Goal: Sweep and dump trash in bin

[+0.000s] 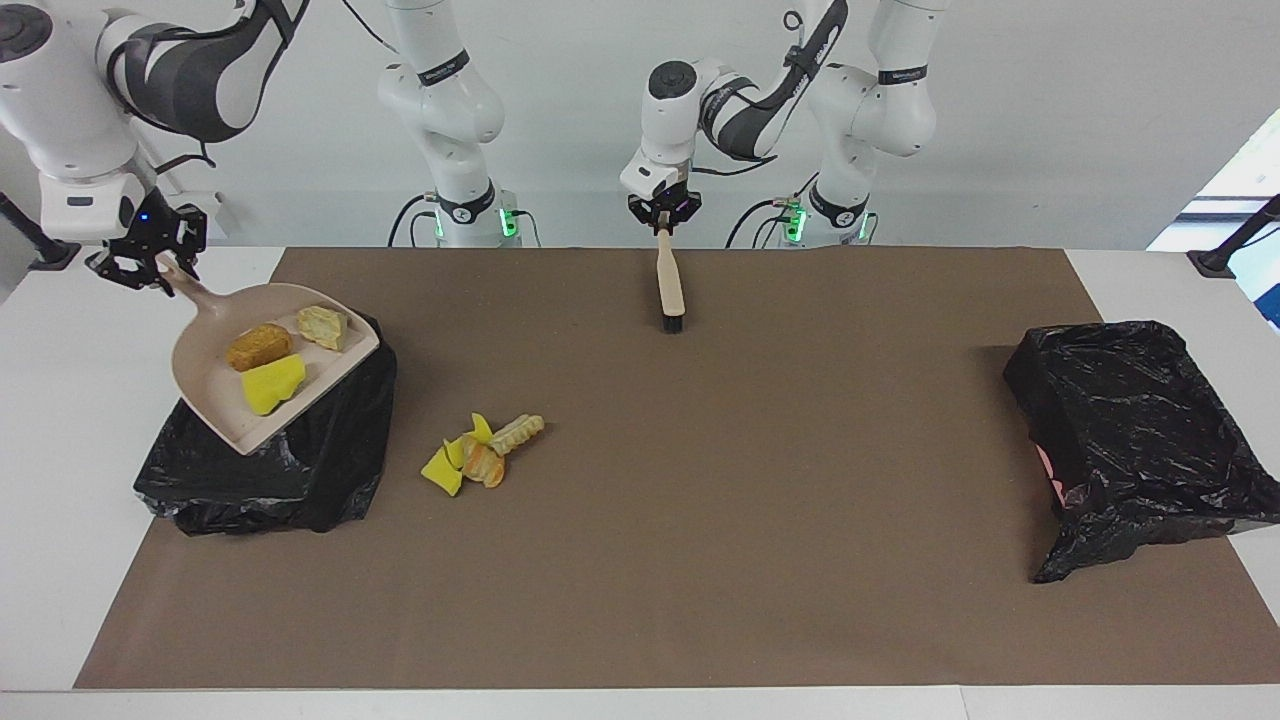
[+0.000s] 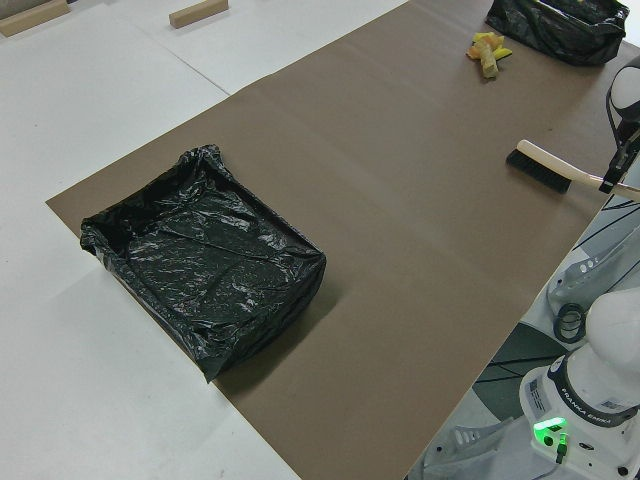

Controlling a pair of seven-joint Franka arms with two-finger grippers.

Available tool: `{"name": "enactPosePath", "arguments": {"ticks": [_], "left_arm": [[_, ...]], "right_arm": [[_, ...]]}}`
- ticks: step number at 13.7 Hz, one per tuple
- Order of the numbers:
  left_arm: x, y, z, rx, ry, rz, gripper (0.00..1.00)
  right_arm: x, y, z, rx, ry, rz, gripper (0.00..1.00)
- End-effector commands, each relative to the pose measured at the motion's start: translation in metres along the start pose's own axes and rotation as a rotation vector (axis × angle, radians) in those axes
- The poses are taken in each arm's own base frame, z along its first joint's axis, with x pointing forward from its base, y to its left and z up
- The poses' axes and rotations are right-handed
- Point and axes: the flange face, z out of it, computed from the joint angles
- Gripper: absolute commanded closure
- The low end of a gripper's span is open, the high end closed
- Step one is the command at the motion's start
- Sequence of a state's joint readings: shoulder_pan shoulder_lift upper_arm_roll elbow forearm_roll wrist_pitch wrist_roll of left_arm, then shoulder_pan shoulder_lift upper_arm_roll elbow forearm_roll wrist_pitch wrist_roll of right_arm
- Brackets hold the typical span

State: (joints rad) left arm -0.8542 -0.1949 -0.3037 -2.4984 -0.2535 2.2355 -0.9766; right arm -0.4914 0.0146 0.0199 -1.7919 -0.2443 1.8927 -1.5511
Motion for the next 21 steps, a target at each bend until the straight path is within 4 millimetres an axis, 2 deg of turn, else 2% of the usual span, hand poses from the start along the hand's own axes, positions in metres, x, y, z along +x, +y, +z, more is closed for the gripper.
{"name": "enactPosePath", "arguments": {"ticks": [1,2,3,4,6,8,9,11,12,13,17,18,19,21], "left_arm": [[0.027,-0.006,-0.003,-0.015,-0.005,0.047,0.29],[0.041,-0.008,-0.016,-0.029,-0.001,0.061,0.21],[0.064,-0.013,-0.032,-0.034,0.01,0.059,0.05],[0.088,-0.013,-0.05,-0.038,0.034,0.081,0.0],[0.135,-0.023,-0.078,0.002,0.121,0.108,0.0],[0.183,-0.046,-0.115,-0.018,0.179,0.116,0.0],[0.211,-0.068,-0.145,-0.034,0.206,0.124,0.0],[0.249,-0.112,-0.213,-0.037,0.225,0.139,0.0],[0.26,-0.134,-0.243,-0.032,0.221,0.146,0.0],[0.263,-0.145,-0.266,-0.029,0.221,0.161,0.0],[0.271,-0.211,-0.337,-0.015,0.213,0.16,0.0],[0.271,-0.228,-0.352,-0.014,0.209,0.161,0.0],[0.272,-0.243,-0.358,-0.01,0.2,0.159,0.0],[0.272,-0.259,-0.364,-0.011,0.184,0.163,0.0]], "right_arm": [[-0.017,0.012,0.001,-0.045,-0.057,-0.107,1.0],[-0.018,0.014,0.002,-0.047,-0.084,-0.135,1.0],[-0.018,0.016,0.001,-0.064,-0.111,-0.154,1.0],[-0.018,0.022,-0.004,-0.12,-0.154,-0.181,1.0],[-0.01,0.03,-0.002,-0.151,-0.234,-0.254,1.0],[-0.006,0.028,-0.001,-0.146,-0.285,-0.306,1.0],[0.005,0.029,-0.002,-0.155,-0.343,-0.362,1.0],[0.019,0.026,-0.001,-0.168,-0.424,-0.469,1.0],[0.024,0.026,-0.002,-0.193,-0.452,-0.511,1.0],[0.03,0.026,-0.002,-0.207,-0.472,-0.536,1.0],[0.055,0.028,-0.012,-0.227,-0.573,-0.621,1.0],[0.057,0.027,-0.013,-0.222,-0.595,-0.632,1.0],[0.059,0.026,-0.015,-0.22,-0.606,-0.636,1.0],[0.067,0.018,-0.033,-0.211,-0.642,-0.641,1.0]]}}
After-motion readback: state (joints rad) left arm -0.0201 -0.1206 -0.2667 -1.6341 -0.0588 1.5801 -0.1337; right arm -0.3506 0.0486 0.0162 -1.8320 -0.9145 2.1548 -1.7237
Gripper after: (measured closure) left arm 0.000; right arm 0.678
